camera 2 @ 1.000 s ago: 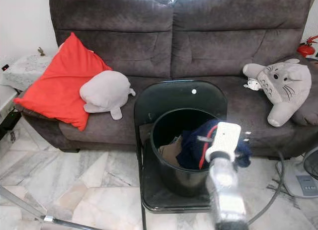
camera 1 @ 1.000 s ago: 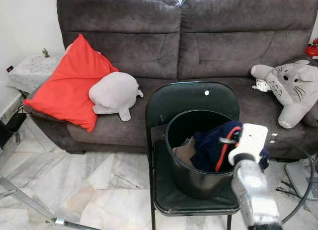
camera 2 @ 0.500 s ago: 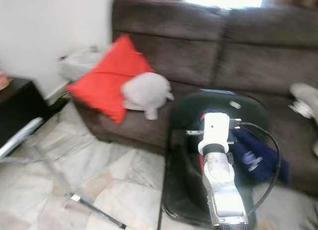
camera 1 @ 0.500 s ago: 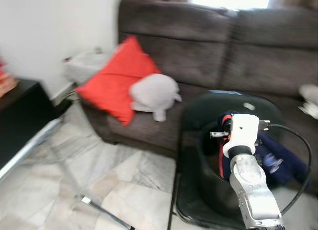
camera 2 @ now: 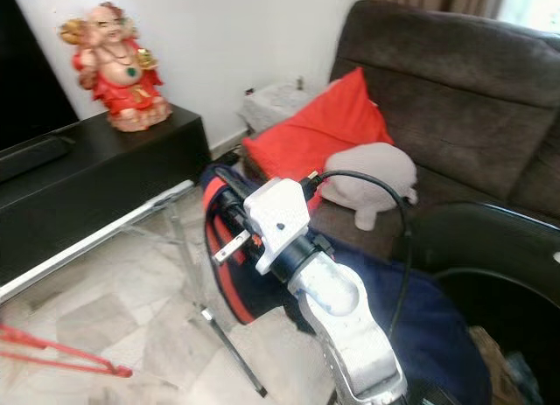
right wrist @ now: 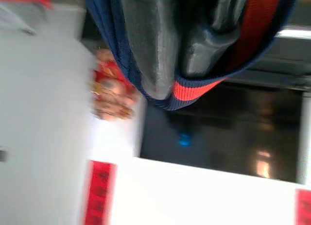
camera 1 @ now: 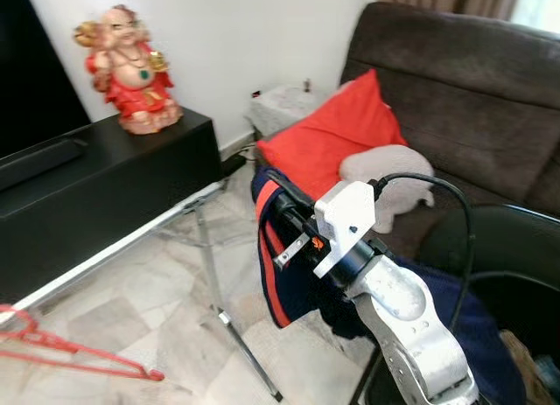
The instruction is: Hang hanger
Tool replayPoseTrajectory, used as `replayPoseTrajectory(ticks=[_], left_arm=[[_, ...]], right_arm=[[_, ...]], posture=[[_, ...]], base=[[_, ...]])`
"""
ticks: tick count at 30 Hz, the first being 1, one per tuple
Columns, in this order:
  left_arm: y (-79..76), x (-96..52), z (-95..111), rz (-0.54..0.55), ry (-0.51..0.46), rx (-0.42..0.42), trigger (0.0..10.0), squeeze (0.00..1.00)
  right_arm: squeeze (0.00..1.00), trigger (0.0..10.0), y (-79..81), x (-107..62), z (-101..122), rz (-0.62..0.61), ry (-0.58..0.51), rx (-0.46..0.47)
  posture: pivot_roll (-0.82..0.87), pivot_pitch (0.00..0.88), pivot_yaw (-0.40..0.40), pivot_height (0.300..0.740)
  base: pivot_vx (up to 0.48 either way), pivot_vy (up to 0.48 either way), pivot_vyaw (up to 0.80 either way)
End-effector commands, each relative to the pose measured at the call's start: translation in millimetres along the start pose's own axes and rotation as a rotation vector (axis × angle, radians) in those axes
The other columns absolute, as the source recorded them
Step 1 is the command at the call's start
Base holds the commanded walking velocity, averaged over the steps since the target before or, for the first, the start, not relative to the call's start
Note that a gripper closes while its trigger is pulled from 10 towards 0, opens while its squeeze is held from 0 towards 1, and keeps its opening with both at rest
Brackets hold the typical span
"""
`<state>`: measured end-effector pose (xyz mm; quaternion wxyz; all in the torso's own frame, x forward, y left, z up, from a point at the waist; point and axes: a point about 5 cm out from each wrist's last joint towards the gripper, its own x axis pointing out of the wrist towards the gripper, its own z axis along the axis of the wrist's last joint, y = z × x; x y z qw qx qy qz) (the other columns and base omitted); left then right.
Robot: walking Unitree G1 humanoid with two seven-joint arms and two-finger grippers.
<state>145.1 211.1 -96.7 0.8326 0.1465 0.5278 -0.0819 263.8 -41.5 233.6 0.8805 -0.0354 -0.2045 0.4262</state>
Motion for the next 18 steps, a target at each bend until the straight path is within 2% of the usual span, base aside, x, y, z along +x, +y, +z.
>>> replayPoseTrajectory(ticks=[1, 9, 12, 13, 14, 16, 17, 18], left_arm=[[5.1, -1.1, -4, 0.013, 0.011, -0.003, 10.0, 0.00], [5.2, -1.0, -3, 0.016, 0.011, -0.003, 10.0, 0.00], [5.4, -1.0, -3, 0.016, 0.011, -0.003, 10.0, 0.00], [5.4, -1.0, -3, 0.016, 0.011, -0.002, 10.0, 0.00], [5.4, -1.0, -3, 0.016, 0.010, -0.003, 10.0, 0.00], [5.4, -1.0, -3, 0.016, 0.010, -0.004, 10.0, 0.00], [5.3, -0.9, -3, 0.016, 0.009, -0.005, 10.0, 0.00], [5.3, -0.9, -3, 0.017, 0.009, -0.005, 10.0, 0.00]], right_arm=[[0.00, 10.0, 25.4, 6.8, 12, 0.167, -0.060, 0.065], [0.00, 10.0, 57.0, -8.6, 14, 0.453, -0.035, 0.192], [0.00, 10.0, 62.5, -12.4, 15, 0.502, -0.042, 0.205], [0.00, 10.0, 59.6, -11.2, 15, 0.466, -0.053, 0.200], [0.00, 10.0, 47.1, -7.5, 11, 0.352, -0.059, 0.193], [0.00, 10.0, 36.4, -6.0, 7, 0.265, -0.056, 0.190], [0.00, 10.0, 15.6, -6.0, -3, 0.109, -0.026, 0.178], [0.00, 10.0, 5.8, -7.4, -8, 0.040, -0.007, 0.184]], posture=[[-0.09, 0.038, 0.046, 0.740], [-0.09, 0.044, 0.044, 0.740], [-0.09, 0.045, 0.045, 0.740], [-0.09, 0.045, 0.045, 0.740], [-0.09, 0.046, 0.045, 0.740], [-0.09, 0.046, 0.045, 0.740], [-0.09, 0.046, 0.045, 0.740], [-0.09, 0.046, 0.046, 0.740]], base=[[0.000, 0.000, 0.80], [0.000, 0.000, 0.80], [0.000, 0.000, 0.56], [0.000, 0.000, 0.00], [0.000, 0.000, 0.00], [0.000, 0.000, 0.00], [0.000, 0.000, 0.00], [0.000, 0.000, 0.00]])
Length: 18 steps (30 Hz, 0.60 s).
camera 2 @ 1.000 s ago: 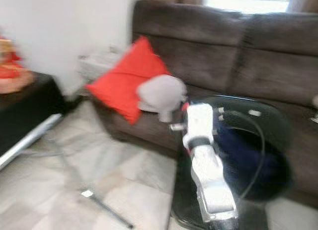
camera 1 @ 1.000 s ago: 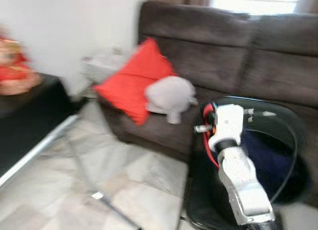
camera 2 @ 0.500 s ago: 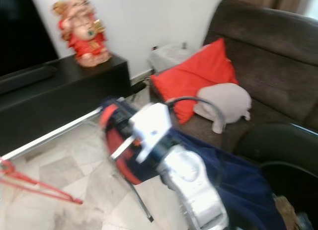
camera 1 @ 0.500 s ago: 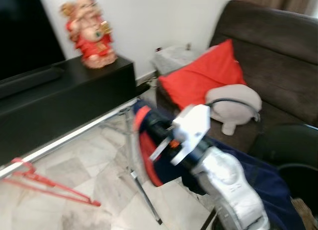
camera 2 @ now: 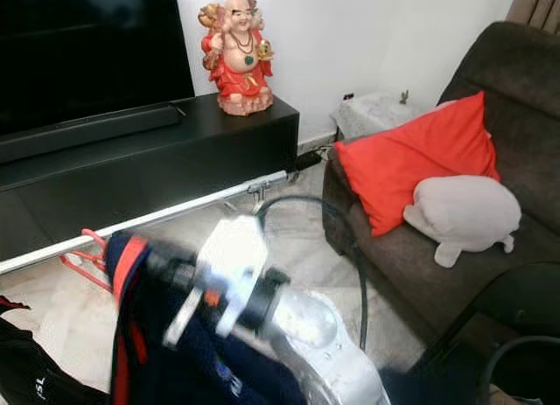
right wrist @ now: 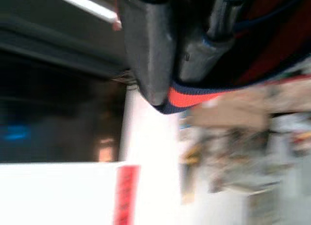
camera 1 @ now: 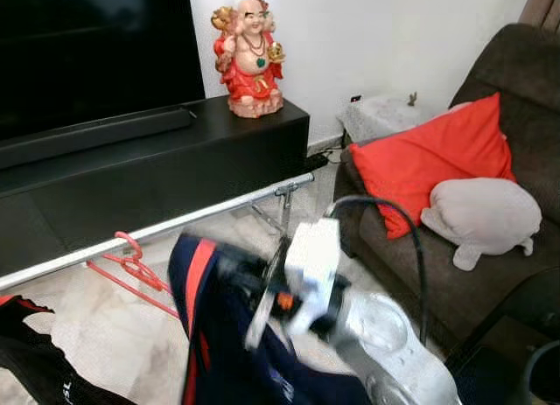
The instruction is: Hang hanger
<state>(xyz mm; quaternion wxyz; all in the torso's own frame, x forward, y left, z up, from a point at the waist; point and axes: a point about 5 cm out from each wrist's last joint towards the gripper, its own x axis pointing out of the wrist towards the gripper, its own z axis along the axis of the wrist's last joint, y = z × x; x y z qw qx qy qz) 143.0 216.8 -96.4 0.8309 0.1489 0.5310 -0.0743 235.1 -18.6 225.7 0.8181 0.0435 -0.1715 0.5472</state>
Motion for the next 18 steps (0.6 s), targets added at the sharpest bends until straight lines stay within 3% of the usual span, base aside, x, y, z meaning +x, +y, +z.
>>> replayPoseTrajectory(ticks=[1, 3, 6, 9, 11, 15, 18], left_arm=[[0.4, 0.1, 1, 0.003, -0.001, -0.002, 10.0, 0.00], [0.4, 0.1, 1, 0.003, -0.001, -0.003, 10.0, 0.00], [0.4, 0.1, 1, 0.006, -0.001, -0.008, 10.0, 0.00], [0.7, 0.0, 1, 0.016, -0.007, -0.025, 10.0, 0.00], [0.9, 0.0, 1, 0.021, -0.011, -0.033, 10.0, 0.00], [2.3, -0.5, 0, 0.060, -0.029, -0.109, 10.0, 0.00], [3.3, -0.7, -1, 0.076, -0.035, -0.110, 10.0, 0.00]], right_arm=[[0.00, 10.0, -41.3, -19.4, -6, -0.274, 0.041, -0.015], [0.00, 10.0, -57.8, -30.0, -14, -0.391, 0.076, 0.004], [0.00, 10.0, -91.7, -68.2, -38, -0.663, 0.175, 0.048], [0.00, 10.0, -104.3, -101.5, -72, -0.840, 0.335, 0.075], [0.00, 10.0, -104.7, -108.8, -80, -0.869, 0.364, 0.090], [0.00, 10.0, -95.0, -142.7, -128, -0.990, 0.502, 0.208], [0.00, 10.0, -87.5, -155.0, -147, -1.014, 0.581, 0.238]], posture=[[-0.09, 0.046, 0.045, 0.740], [-0.09, 0.046, 0.045, 0.740], [-0.09, 0.046, 0.044, 0.740], [-0.08, 0.042, 0.041, 0.740], [-0.08, 0.042, 0.041, 0.740], [-0.06, 0.042, 0.046, 0.740], [-0.06, 0.037, 0.051, 0.740]], base=[[0.000, 0.000, 0.00], [0.000, 0.000, 0.00], [0.000, 0.000, 0.00], [0.000, 0.000, 0.00], [0.000, 0.000, 0.00], [0.000, 0.000, 0.00], [0.000, 0.000, 0.00]])
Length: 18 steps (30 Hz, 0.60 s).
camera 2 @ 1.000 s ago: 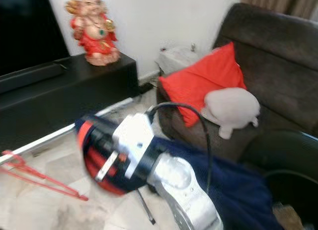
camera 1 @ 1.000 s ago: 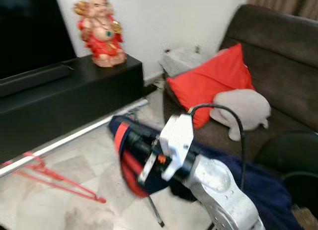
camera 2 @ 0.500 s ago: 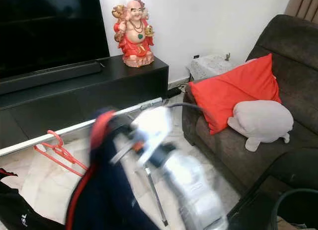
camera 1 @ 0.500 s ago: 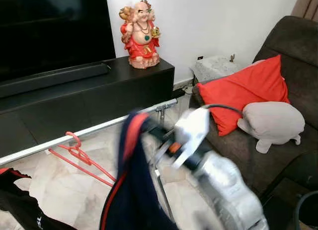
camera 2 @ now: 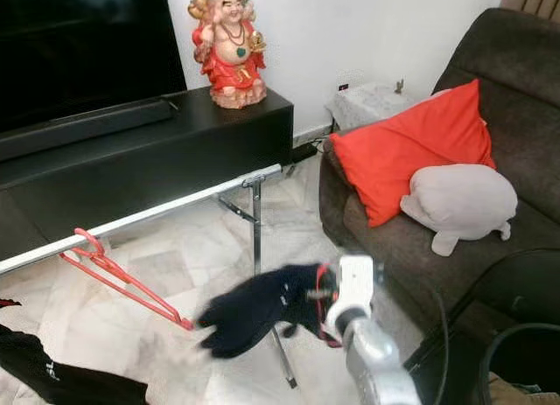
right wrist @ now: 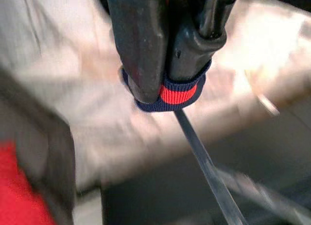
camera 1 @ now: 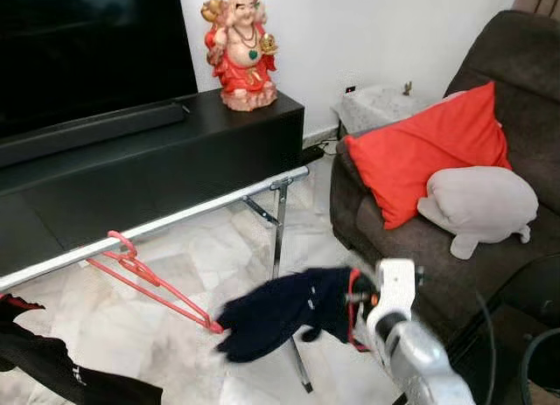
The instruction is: Hang hanger
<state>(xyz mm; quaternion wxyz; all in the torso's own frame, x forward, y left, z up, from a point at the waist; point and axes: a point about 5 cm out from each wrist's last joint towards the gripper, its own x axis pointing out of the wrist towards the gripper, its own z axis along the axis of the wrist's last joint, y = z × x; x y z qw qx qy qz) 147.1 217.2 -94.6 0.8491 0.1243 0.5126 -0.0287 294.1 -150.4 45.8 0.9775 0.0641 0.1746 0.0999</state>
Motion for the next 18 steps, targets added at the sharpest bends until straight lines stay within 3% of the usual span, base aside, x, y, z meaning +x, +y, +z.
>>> replayPoseTrajectory(ticks=[1, 5, 13, 18], left_arm=[[2.0, -1.0, -5, 0.020, 0.003, -0.021, 10.0, 0.00], [2.0, -1.2, -6, 0.027, 0.002, -0.044, 10.0, 0.00], [3.1, -1.7, -7, 0.039, -0.003, -0.086, 10.0, 0.00], [3.8, -2.3, -10, 0.060, -0.002, -0.164, 10.0, 0.00]], right_arm=[[0.00, 10.0, -2.9, 1.6, -2, -0.028, -0.010, -0.007], [0.00, 10.0, -14.6, 0.8, -19, -0.105, 0.025, 0.033], [0.00, 10.0, -20.8, 3.0, -25, -0.130, -0.007, 0.027], [0.00, 10.0, -20.2, 2.4, -31, -0.122, 0.003, 0.012]], posture=[[-0.06, 0.037, 0.051, 0.740], [-0.05, 0.032, 0.051, 0.740], [-0.06, 0.016, 0.065, 0.740], [-0.05, 0.008, 0.073, 0.740]], base=[[0.000, 0.000, 0.00], [0.000, 0.000, 0.00], [0.000, 0.000, 0.79], [0.000, 0.000, 0.80]])
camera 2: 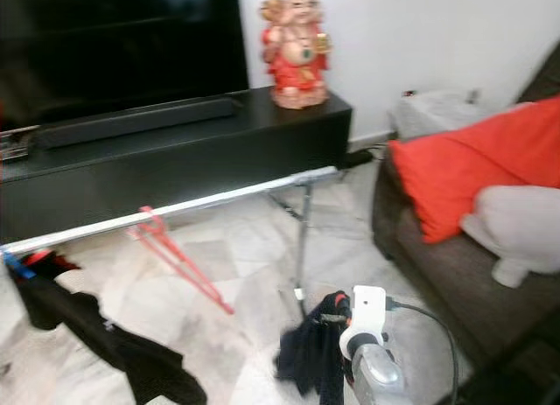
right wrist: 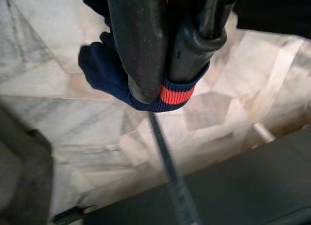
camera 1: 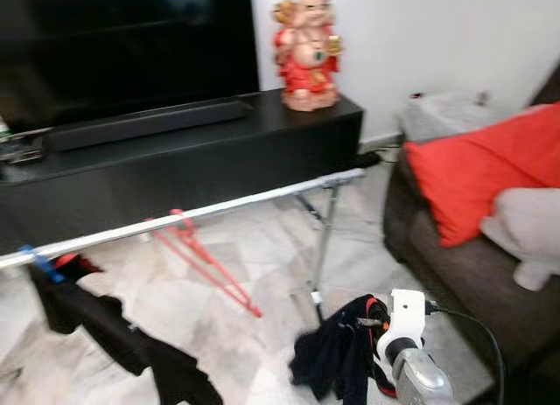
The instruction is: Hang hanger
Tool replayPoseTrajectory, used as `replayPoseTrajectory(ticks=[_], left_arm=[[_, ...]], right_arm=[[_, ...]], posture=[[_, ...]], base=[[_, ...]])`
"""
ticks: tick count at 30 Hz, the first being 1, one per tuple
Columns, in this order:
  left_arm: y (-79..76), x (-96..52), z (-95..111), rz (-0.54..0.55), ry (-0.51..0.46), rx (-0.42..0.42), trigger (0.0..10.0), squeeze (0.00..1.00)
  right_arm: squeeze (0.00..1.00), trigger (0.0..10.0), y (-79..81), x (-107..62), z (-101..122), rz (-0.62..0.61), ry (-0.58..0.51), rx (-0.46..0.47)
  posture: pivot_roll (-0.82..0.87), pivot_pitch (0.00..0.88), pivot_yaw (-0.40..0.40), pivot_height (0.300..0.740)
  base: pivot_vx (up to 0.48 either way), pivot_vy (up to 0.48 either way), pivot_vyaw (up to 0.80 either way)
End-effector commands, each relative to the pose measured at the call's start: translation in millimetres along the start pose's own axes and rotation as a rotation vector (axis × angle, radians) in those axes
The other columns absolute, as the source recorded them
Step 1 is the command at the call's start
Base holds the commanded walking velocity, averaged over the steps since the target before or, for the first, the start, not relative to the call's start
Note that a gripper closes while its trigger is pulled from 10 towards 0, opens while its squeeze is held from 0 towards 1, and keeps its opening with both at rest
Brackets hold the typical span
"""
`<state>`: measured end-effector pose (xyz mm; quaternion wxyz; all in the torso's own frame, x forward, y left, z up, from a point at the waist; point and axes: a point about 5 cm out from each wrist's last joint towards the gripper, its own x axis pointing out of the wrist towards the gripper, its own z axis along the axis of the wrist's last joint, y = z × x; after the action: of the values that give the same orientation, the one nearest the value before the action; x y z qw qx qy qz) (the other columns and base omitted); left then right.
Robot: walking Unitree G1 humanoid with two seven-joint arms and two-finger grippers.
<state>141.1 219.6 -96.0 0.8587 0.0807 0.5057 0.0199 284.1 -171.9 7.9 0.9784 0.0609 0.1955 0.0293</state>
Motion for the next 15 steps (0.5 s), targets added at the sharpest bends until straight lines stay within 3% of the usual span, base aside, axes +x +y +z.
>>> replayPoseTrajectory(ticks=[1, 15], left_arm=[[3.3, -0.8, -4, 0.021, 0.010, -0.038, 10.0, 0.00], [2.2, -1.4, -5, 0.038, -0.016, -0.145, 10.0, 0.00]], right_arm=[[0.00, 10.0, 5.7, 2.8, 5, 0.020, -0.030, -0.009], [0.00, 10.0, -13.5, -0.9, -12, -0.043, 0.032, -0.018]], posture=[[-0.05, 0.008, 0.073, 0.740], [-0.05, 0.011, 0.052, 0.740]], base=[[0.000, 0.000, 0.80], [0.000, 0.000, 0.80]])
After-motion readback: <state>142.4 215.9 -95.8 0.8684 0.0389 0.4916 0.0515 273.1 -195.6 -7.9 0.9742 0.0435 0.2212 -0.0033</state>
